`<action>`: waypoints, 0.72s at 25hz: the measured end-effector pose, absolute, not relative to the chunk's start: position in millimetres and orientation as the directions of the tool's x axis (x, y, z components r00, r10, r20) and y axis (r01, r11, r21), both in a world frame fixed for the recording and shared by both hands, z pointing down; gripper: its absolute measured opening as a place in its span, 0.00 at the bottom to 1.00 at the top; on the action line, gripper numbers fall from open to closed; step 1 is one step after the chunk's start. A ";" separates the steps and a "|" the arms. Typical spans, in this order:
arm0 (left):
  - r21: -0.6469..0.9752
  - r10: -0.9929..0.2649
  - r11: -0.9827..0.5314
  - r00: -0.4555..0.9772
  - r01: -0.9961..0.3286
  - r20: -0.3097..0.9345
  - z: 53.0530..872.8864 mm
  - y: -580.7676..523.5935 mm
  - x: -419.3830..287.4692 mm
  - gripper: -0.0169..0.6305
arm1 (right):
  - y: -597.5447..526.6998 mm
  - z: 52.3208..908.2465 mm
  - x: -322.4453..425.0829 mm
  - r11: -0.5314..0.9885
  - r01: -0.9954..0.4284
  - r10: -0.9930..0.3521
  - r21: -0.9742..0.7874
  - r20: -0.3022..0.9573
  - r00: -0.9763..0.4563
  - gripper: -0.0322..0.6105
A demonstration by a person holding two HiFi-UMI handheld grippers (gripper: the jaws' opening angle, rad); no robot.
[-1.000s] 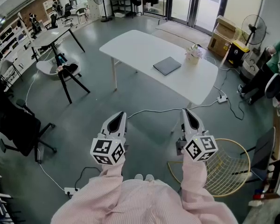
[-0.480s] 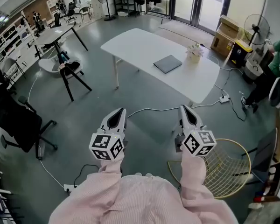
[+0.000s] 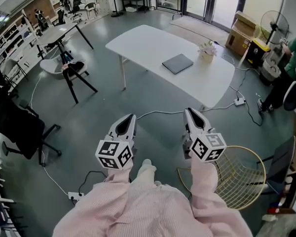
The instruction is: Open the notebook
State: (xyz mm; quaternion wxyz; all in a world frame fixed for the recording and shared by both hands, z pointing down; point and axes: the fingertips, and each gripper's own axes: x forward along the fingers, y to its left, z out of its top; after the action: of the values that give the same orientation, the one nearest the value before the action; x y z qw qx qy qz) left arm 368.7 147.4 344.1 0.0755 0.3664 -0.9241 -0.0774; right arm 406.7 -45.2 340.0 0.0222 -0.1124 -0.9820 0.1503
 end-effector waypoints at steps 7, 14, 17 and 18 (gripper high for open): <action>0.212 -0.692 0.717 -0.713 -0.664 0.110 359.2 132.3 324.4 0.02 | -59.6 354.1 363.2 0.933 0.187 0.207 -0.306 0.033 -0.978 0.16; 0.236 -0.704 0.707 -0.694 -0.666 0.150 374.2 114.0 256.0 0.02 | -78.6 369.5 301.9 0.931 0.146 0.177 -0.334 0.065 -0.982 0.21; 0.248 -0.715 0.697 -0.678 -0.673 0.170 381.6 104.5 219.2 0.02 | -86.8 376.2 269.3 0.931 0.120 0.157 -0.345 0.081 -0.984 0.21; 0.252 -0.720 0.692 -0.671 -0.677 0.177 384.5 100.3 207.2 0.02 | -90.1 379.0 258.6 0.931 0.109 0.148 -0.349 0.088 -0.985 0.21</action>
State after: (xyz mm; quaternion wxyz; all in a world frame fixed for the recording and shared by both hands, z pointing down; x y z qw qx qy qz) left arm 207.2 100.3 384.5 0.1321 0.3838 -0.9102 -0.0827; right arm 258.6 -90.1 379.0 0.0566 -0.0654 -0.9809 0.1742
